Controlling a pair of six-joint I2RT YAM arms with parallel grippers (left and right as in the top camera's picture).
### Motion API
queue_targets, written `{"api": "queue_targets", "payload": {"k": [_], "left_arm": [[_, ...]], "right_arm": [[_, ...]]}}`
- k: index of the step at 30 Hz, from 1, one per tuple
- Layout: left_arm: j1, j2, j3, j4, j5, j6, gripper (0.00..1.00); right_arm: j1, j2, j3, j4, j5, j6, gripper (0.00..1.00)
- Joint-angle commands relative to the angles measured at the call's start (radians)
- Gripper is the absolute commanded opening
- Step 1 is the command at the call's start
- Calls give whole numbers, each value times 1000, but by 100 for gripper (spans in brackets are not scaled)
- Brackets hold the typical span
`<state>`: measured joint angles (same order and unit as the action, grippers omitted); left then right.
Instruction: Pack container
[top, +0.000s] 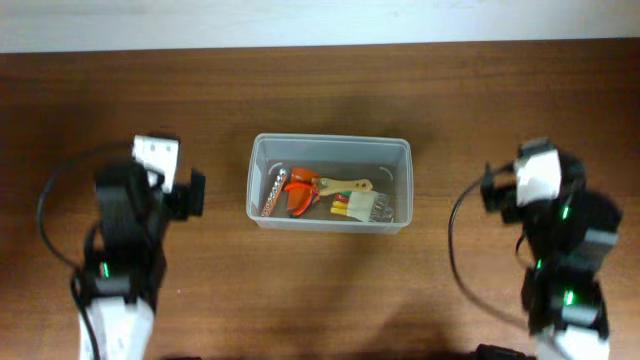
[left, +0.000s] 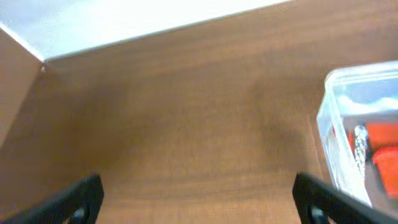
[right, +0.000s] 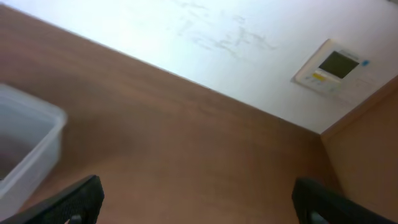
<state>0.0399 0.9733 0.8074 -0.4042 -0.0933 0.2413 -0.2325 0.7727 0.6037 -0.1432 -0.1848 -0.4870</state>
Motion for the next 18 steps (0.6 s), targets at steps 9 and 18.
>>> {"api": "queue_targets", "payload": {"k": [9,18], "left_arm": [[2,-583,-369,164,-99,-61,99],[2,-586,-369,94,-98,-61,99]], "right_arm": [[11,-301,-104,-238,-6,164,99],[11,-301,-104,-379,-5,164,99]]}}
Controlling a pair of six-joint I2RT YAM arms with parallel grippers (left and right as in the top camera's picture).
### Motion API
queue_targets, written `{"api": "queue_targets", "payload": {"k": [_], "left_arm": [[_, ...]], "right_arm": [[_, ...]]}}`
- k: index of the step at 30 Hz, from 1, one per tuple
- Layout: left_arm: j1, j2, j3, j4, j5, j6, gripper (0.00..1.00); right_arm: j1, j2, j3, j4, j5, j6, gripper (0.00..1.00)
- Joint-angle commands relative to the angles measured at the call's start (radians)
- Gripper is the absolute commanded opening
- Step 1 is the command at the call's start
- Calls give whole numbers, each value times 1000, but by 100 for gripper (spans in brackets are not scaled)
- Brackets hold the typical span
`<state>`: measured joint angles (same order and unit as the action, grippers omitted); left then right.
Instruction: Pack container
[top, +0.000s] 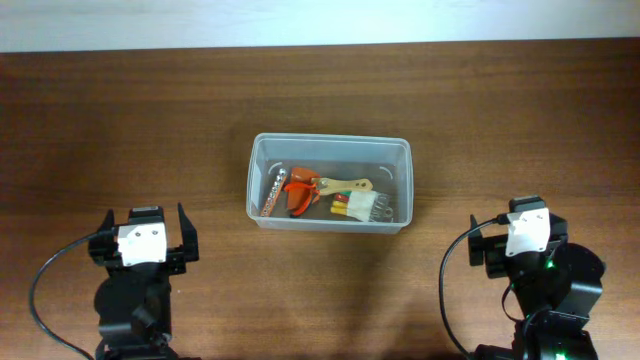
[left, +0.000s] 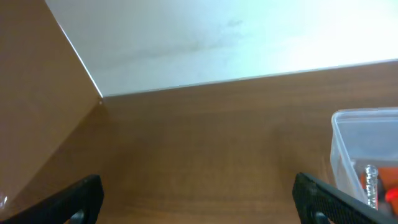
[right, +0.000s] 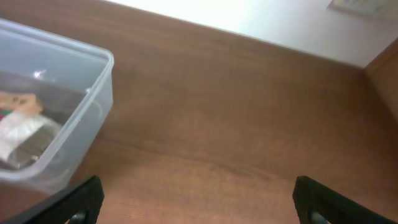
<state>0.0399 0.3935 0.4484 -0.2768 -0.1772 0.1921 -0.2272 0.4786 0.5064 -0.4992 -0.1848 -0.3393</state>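
Note:
A clear plastic container (top: 329, 183) stands at the table's middle, holding an orange piece (top: 301, 190), a silver chain (top: 272, 193), a wooden-handled brush (top: 360, 198) and small coloured sticks. My left gripper (top: 142, 230) sits near the front left, open, nothing between its fingers (left: 84, 198). My right gripper (top: 518, 230) sits at the front right, open and empty too, its fingers (right: 320, 200) wide apart. The container's corner (left: 367, 155) shows at the right of the left wrist view and its end (right: 56, 118) at the left of the right wrist view.
The brown wooden table (top: 130, 110) meets a white wall (top: 320, 20) at the back. Black cables (top: 450, 290) loop beside each arm base.
Both arms have drawn back toward the table's front edge, the left from beside the container's left end, the right from its right side. Both grippers remain open and empty.

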Motion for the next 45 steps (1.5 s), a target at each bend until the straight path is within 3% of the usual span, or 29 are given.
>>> {"api": "queue_targets", "payload": {"k": [1,15,20,25,29,34,36,40,45], "left_arm": [[2,-6,-10,-57,-14,-12,99],[2,-6,-10,-485,-14,-12,99],[2,-6,-10,-586,-14,-12,99],[2,-6,-10,-593,-14,-12,99],[2,-6,-10,-593,-14,-12,99],[2,-6,-10,-593,-14,-12,99],[2,-6,-10,-593,-14,-12,99],[2,-6,-10,-593,-14,-12,99],[2,-6,-10,-593,-14,-12,99]], "right_arm": [[6,-6,-6,-37,-5,16,98],[21,-18,-6,-78,-5,16,99],[114,-165,-6,-134,2,16,99],[214,-451,-25,-221,72,85,99],[260,-465,-97,-61,165,208,99],[294,-475,-314,369,227,222,99],[293,-475,-401,467,243,264,99],[293,-475,-501,464,245,352,99],[292,-475,-501,420,246,324,99]]}}
